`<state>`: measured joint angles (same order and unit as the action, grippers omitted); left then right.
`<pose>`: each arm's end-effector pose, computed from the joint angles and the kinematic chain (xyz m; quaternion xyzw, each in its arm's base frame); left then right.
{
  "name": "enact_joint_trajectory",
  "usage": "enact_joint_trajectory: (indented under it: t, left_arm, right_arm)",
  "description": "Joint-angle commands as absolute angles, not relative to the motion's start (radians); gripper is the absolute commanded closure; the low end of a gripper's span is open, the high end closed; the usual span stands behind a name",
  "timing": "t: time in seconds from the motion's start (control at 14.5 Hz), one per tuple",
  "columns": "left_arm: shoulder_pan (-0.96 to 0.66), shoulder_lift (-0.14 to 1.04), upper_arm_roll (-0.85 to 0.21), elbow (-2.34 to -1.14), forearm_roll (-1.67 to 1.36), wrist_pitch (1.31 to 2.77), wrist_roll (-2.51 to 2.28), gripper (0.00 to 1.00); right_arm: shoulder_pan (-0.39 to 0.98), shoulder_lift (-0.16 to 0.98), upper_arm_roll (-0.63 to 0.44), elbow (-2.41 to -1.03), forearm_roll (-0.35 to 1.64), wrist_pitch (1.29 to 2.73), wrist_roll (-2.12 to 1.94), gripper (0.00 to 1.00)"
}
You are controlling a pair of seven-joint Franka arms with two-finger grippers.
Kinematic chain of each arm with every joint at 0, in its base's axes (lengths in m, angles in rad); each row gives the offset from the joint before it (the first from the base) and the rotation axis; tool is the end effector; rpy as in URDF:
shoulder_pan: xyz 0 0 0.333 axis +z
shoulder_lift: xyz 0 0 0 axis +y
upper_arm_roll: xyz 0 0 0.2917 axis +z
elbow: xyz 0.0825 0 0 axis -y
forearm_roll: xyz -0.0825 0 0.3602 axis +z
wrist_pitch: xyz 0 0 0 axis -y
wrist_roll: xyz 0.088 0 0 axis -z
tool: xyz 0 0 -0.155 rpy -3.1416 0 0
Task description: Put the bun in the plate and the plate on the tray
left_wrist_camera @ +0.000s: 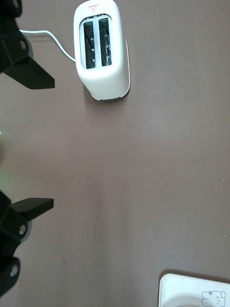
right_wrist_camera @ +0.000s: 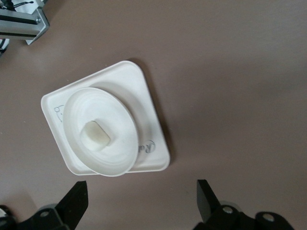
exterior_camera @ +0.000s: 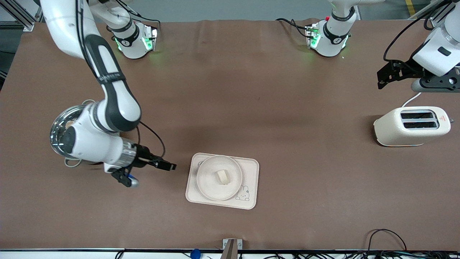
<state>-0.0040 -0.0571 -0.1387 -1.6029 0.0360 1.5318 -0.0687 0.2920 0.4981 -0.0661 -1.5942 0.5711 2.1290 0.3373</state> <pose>0.5051 -0.0685 0.5641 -0.9991 0.0363 0.0049 0.0226 0.6371 0.1979 0.3011 -0.9543 0.1939 0.0443 0.2231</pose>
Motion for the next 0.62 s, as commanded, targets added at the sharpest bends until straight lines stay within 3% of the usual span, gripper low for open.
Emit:
enact_joint_trajectory:
  t: [0.0, 0.28, 0.55]
  left_arm:
    - [0.0, -0.08, -0.138, -1.62, 0.012, 1.531, -0.032, 0.0]
    - [-0.003, -0.081, -0.14, -1.626, 0.012, 1.529, -0.017, 0.0]
    - [-0.011, -0.066, -0.144, -1.618, 0.014, 1.546, -0.034, 0.0]
  right_arm:
    - [0.273, 0.298, -0.061, -1.782, 0.484, 2.068, 0.313, 0.0]
    - [0.16, 0.158, -0.064, -1.756, 0.223, 1.749, 0.226, 0.0]
    - [0.063, 0.037, -0.06, -1.758, 0.075, 1.614, 0.132, 0.0]
